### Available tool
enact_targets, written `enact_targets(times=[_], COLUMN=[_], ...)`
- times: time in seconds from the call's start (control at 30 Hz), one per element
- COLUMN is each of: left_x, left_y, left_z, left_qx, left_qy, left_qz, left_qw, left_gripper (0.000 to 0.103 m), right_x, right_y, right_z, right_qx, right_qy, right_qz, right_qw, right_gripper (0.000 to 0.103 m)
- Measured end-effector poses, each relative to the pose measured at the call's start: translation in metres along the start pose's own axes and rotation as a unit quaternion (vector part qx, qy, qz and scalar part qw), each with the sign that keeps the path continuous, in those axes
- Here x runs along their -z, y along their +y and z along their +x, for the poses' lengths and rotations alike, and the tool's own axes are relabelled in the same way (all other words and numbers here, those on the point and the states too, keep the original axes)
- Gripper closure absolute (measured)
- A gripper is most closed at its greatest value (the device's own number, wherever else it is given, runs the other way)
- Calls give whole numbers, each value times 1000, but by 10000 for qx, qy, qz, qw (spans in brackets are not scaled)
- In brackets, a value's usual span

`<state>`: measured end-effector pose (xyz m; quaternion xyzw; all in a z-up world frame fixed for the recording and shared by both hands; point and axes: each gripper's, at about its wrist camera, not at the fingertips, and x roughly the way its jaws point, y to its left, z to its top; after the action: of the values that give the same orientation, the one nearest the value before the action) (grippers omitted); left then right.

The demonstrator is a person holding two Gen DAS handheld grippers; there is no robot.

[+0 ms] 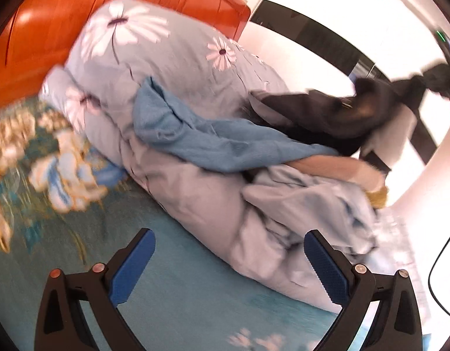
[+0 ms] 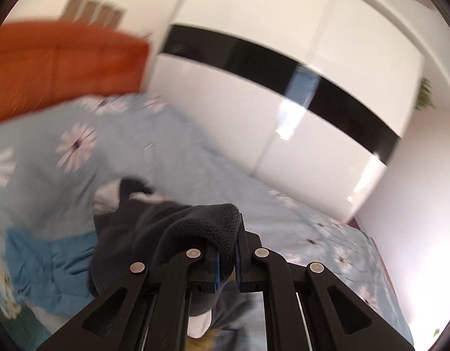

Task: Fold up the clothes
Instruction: 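Grasp the dark grey fleece jacket on the pile with the right gripper, then lift the fleece jacket with the right gripper and pull it off the pile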

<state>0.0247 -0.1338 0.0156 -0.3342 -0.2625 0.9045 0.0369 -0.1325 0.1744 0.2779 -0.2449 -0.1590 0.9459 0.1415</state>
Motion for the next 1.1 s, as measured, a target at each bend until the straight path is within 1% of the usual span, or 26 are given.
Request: enact_targets(times=[0.07,0.13,0.23,0.33,0.4,0.47,0.57,0.6,0.67,0.73,0.8,0.87,0.93,1.03,1.1], left_x=[3,6,4,-2,-8,-10,-11,-10,-9,-8,-9,-11,-17,-27,-31], left_y=[3,-1,-16,-32,-42,-54,-74,-79,-88,-91,-90,-80,-62,-27,-2], left_z=[-12,-28,-53,-75,-92,-105,-123,-128,-143,-156,-169,-182,-195,-215,-225], left_qx=[263,294,180,182,253,329,425,444,437,373,282,96,-168,-565,-800], left_qy=[201,261,253,145,63,30,-20,-46,-108,-163,-212,-272,-363,-514,-572], left_qz=[-198,-151,266,582,768,887,1091,1171,1334,1439,1502,1513,1438,1194,1001], left_qw=[9993,9991,9992,9980,9967,9955,9931,9921,9900,9888,9880,9881,9888,9899,9901], left_gripper=[0,0,0,0,0,0,0,0,0,0,0,0,0,0,0], right_x=[1,4,17,26,26,28,40,46,61,86,111,127,134,128,124], right_y=[-44,-85,-143,-188,-216,-232,-224,-217,-192,-145,-94,-49,-3,48,85], right_z=[-26,-50,-90,-139,-174,-200,-221,-223,-221,-215,-208,-200,-197,-212,-219], right_qx=[292,552,817,1301,1446,1499,1513,1375,862,287,-317,-978,-1792,-2682,-3164], right_qy=[-48,-71,59,-74,-116,-8,169,296,679,1047,1349,1522,1649,1593,1565], right_qz=[122,236,426,486,661,601,237,170,66,-347,-723,-794,-549,-304,-225], right_qw=[9995,9982,9957,9903,9872,9869,9881,9899,9939,9935,9877,9803,9683,9496,9353], right_gripper=[97,96,96,96,96,96,96,96,96,96,96,96,96,96,96])
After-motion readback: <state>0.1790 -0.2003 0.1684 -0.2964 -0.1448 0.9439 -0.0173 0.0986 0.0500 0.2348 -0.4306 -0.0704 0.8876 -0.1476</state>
